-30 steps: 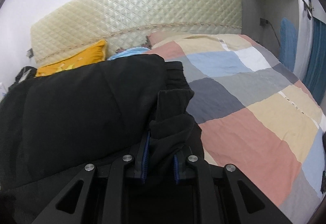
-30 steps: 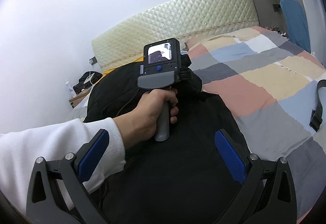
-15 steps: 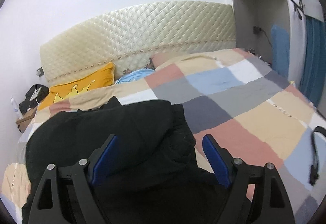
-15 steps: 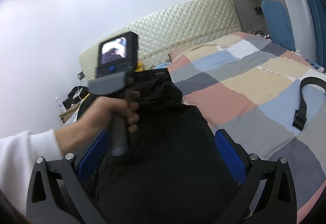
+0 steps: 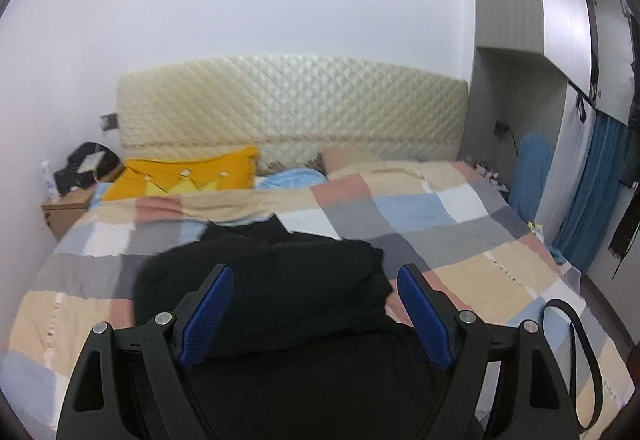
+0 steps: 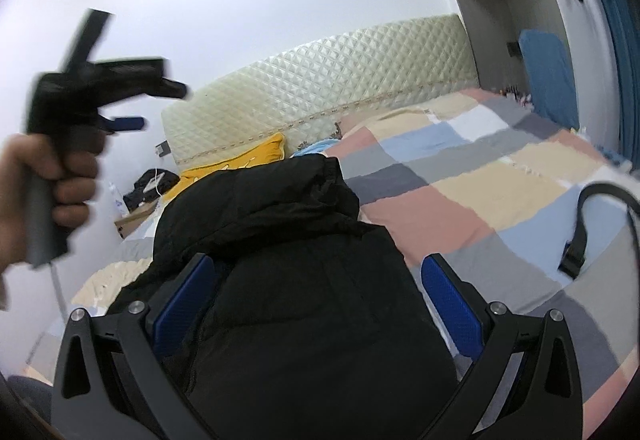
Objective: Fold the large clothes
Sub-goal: 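Open the left gripper and release the sleeve, then withdraw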
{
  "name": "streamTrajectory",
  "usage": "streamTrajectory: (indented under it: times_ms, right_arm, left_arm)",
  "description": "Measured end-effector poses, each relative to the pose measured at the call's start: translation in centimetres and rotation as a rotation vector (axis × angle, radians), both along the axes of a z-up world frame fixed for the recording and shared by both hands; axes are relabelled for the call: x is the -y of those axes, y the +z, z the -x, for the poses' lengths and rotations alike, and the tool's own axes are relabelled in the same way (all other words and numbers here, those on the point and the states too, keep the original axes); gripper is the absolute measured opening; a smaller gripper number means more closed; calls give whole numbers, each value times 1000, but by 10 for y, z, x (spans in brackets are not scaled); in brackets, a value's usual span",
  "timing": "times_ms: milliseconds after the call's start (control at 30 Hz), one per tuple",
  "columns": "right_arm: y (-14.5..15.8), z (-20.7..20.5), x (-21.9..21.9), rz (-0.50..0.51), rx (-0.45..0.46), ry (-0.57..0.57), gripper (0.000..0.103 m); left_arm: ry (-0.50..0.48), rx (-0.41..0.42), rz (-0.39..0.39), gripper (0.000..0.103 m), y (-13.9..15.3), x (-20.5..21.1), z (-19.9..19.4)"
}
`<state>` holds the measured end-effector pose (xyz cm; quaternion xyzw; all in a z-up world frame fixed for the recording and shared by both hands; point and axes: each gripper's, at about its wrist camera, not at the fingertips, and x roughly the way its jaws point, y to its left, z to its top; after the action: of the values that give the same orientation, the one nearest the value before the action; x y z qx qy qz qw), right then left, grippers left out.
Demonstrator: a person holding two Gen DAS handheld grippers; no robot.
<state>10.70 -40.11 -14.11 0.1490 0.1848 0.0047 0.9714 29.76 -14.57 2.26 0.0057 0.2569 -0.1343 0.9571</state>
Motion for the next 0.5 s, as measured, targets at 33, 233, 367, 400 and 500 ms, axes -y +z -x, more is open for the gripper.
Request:
streamTrajectory:
  times_ms: [33, 233, 367, 400, 500]
  right_arm:
    - [4, 2, -3, 13, 8, -2, 103]
    - [15, 10, -19, 55, 29, 32, 103]
    - [20, 16, -30, 67, 35, 66, 103]
    - [21, 19, -34, 75, 43, 74, 103]
    - [26, 26, -43, 93, 57, 100, 103]
  left_arm:
    - [9, 12, 4, 84, 6, -10, 5]
    - [84, 99, -51, 84, 28, -67, 44]
    - [85, 72, -37, 84, 24, -94, 66]
    - [85, 62, -33, 84, 22, -100, 71]
    - [82, 48, -19, 84, 11, -115, 84]
